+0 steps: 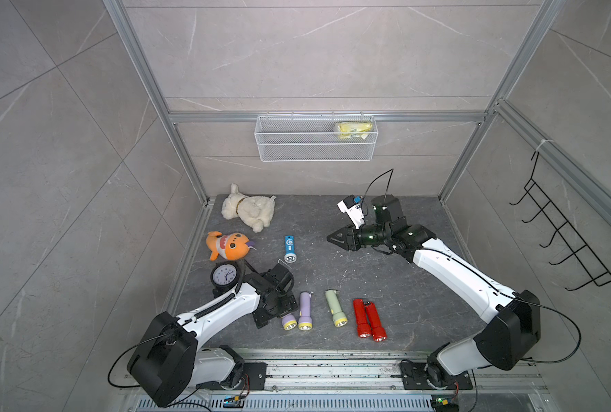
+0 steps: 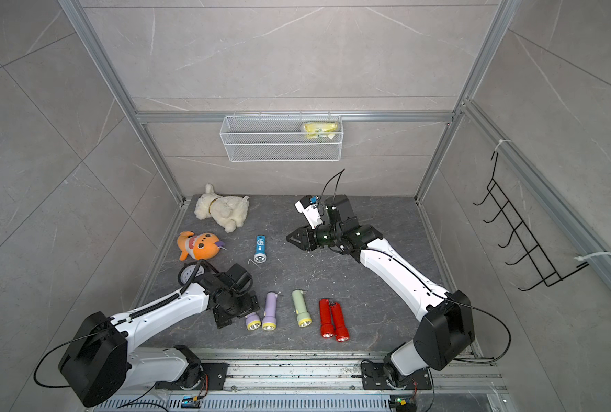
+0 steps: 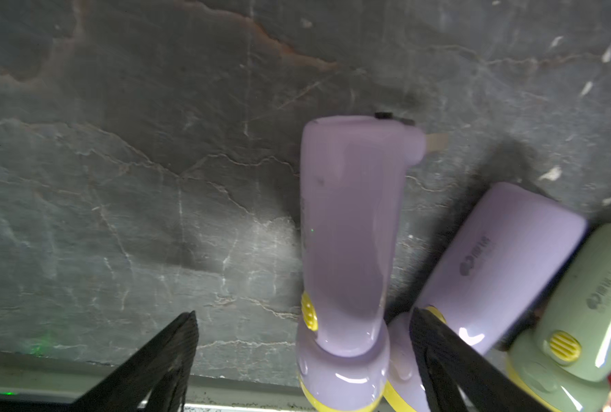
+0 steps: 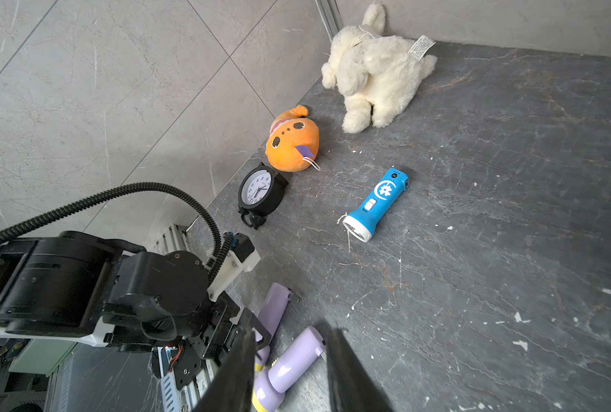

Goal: Close the plug at the bottom of the flashlight
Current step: Pick up the flashlight from the center of the board.

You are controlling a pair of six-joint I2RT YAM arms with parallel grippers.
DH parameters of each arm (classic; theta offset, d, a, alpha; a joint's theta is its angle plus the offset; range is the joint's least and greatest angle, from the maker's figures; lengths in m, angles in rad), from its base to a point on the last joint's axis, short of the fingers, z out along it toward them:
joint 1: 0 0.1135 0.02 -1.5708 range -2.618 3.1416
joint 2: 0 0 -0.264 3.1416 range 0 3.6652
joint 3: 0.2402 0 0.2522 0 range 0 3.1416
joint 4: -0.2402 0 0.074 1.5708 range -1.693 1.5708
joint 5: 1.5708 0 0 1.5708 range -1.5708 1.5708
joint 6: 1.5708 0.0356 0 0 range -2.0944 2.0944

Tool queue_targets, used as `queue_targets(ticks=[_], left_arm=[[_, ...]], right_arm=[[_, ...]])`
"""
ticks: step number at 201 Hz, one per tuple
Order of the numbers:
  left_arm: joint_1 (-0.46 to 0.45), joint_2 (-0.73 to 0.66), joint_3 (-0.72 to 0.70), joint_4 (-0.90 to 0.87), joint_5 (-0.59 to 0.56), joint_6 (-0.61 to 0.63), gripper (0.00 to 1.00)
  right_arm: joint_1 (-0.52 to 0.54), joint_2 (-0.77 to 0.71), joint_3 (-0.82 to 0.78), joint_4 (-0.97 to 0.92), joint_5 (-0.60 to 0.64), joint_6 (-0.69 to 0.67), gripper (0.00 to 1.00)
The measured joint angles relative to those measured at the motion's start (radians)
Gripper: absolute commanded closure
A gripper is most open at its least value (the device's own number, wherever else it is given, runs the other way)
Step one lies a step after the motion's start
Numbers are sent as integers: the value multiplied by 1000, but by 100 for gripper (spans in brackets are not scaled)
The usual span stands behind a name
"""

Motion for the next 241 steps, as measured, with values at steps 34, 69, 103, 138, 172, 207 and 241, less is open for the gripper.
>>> queue_targets(ticks=[34, 69, 103, 138, 172, 207, 241], left_arm=[[0, 73, -5, 55, -10, 2, 23], [-1, 157, 23, 66, -11, 21, 39], [0, 174, 42, 68, -22, 58, 57], [10, 174, 81, 29, -46, 106, 78], [18, 172, 142, -48, -91, 183, 100], [19, 162, 259, -93, -143, 361, 100], [19, 134, 386, -42, -183, 653, 100]], right_arm=[[0, 2, 0, 0, 0, 0, 64], [0, 6, 0, -1, 0, -1, 64], [0, 22, 0, -1, 1, -1, 64], [0, 40, 0, -1, 0, 0, 64], [0, 55, 0, -1, 0, 0, 64], [0, 56, 0, 0, 1, -1, 65], [-6, 56, 0, 0, 1, -8, 66]])
